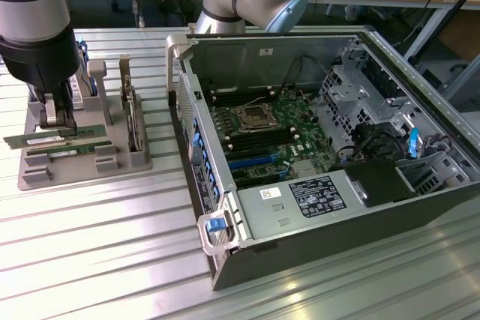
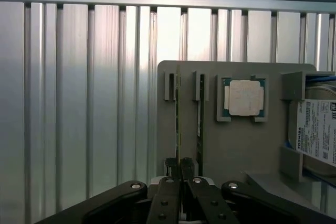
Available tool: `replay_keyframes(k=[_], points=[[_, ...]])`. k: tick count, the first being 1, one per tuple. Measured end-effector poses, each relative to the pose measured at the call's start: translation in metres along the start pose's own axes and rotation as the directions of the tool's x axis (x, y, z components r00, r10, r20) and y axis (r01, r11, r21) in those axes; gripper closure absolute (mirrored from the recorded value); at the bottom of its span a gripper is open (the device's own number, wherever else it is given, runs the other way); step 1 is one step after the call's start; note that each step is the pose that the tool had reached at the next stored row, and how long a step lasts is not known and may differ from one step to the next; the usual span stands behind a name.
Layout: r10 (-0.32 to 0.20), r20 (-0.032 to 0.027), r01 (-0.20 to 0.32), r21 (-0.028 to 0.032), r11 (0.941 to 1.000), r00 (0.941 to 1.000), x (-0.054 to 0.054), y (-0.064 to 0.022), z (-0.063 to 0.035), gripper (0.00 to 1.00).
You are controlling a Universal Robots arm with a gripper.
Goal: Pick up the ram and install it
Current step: 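Pick up the ram and move it above insertion slot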
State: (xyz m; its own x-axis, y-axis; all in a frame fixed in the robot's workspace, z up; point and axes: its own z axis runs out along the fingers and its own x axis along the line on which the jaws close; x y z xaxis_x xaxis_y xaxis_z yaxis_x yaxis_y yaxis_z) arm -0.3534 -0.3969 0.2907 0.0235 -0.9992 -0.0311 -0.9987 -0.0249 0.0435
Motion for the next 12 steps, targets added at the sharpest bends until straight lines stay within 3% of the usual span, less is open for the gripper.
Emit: replay_keyframes(k=[12], points=[[0.0, 0.0013, 0.0, 0.0, 1.0, 1.0, -0.0003, 0.0004, -0.0096, 0.88]])
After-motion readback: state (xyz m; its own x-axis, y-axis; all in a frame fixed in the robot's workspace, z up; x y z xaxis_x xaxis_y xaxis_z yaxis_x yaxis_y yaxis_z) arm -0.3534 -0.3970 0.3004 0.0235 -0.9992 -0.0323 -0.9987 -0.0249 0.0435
